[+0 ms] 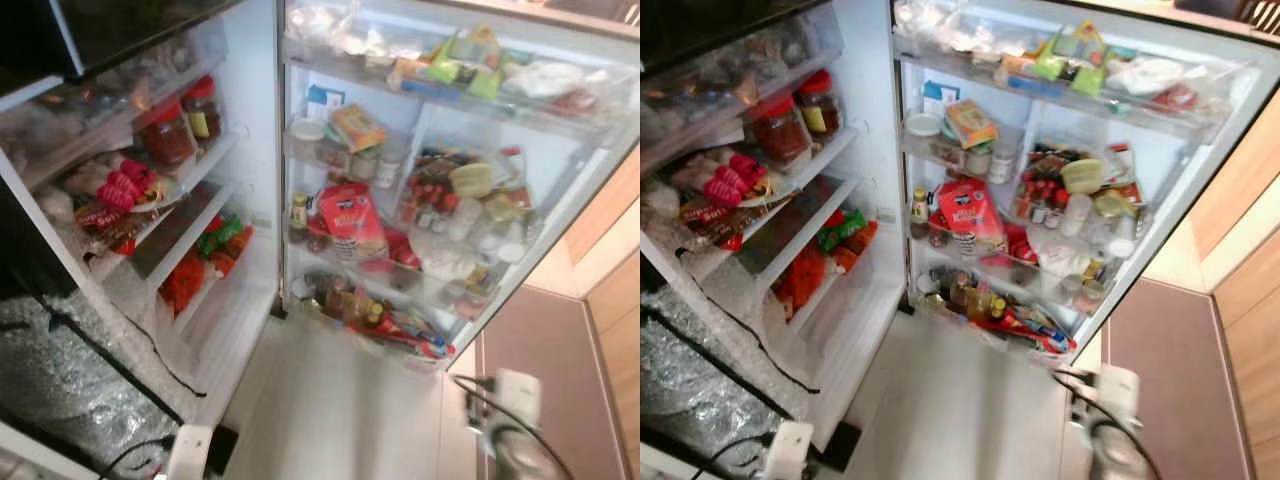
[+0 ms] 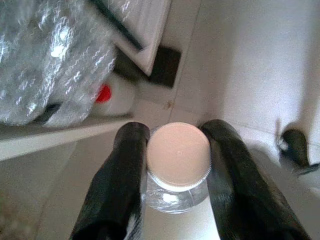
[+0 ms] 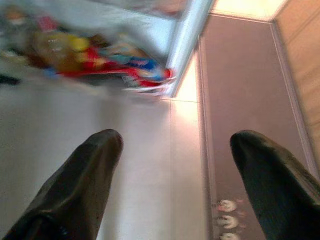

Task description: Restocking fridge

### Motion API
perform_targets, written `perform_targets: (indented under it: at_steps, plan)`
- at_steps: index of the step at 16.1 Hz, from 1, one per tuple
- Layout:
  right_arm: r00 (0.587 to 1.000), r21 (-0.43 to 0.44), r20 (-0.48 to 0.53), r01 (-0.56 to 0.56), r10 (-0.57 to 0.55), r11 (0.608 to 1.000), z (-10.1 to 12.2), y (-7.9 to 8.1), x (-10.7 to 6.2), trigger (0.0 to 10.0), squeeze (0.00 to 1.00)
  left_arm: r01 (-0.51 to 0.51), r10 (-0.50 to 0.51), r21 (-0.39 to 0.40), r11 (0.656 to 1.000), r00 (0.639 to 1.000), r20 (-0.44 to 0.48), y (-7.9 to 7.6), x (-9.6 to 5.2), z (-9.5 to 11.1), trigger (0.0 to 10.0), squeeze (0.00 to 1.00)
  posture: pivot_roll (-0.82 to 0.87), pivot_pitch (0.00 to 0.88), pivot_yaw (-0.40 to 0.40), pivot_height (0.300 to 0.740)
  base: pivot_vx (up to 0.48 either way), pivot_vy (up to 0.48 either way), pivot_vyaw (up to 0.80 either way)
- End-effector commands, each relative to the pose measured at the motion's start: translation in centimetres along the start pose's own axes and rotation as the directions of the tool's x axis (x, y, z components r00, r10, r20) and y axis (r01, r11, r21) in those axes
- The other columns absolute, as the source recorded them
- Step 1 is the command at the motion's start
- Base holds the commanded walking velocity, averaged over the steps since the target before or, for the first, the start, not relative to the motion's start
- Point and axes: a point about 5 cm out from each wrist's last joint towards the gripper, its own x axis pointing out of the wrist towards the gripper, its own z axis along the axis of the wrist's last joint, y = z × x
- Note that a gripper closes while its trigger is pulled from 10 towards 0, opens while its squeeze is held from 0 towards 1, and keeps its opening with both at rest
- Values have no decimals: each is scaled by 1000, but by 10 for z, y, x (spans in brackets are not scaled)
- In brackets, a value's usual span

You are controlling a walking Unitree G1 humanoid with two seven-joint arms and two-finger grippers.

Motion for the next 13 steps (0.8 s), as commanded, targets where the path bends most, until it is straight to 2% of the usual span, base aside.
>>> perform_targets:
  at_steps: [1, 4, 8, 10, 12, 13]
  plan:
    - [999, -3, -46, 20, -20, 1000, -14, -10, -4, 10000, 0, -1, 1, 5, 1000, 1000, -20, 0, -1, -4, 10000, 0, -91, 47, -33, 740, 0, 0, 0]
    - [996, 20, -86, 7, -5, 1000, -28, -1, -8, 10000, 0, -10, 11, 26, 1000, 1000, -21, 5, 0, -4, 10000, 0, -64, 27, 6, 740, 0, 0, 0]
    - [996, 62, -87, -16, 21, 998, -32, 16, -10, 10000, 0, -18, 20, 59, 998, 1000, -20, 16, 0, -2, 10000, 0, -84, 0, 68, 740, 0, 0, 0]
    - [996, 59, -86, -24, 29, 998, -32, 19, -10, 10000, 0, -14, 16, 61, 998, 1000, -21, 17, 0, -2, 10000, 0, -94, 0, 71, 740, 0, 0, 0]
    - [994, 17, -95, -43, 45, 999, -32, 20, -9, 10000, 0, -3, 4, 55, 998, 1000, -18, 16, 1, 0, 10000, 0, -110, 0, 59, 740, 0, 0, 0]
    - [994, 37, -106, -9, 13, 999, -35, 15, -10, 10000, 0, 6, -5, 49, 999, 1000, -17, 12, 1, 0, 10000, 0, -104, 0, 48, 740, 244, 0, 0]
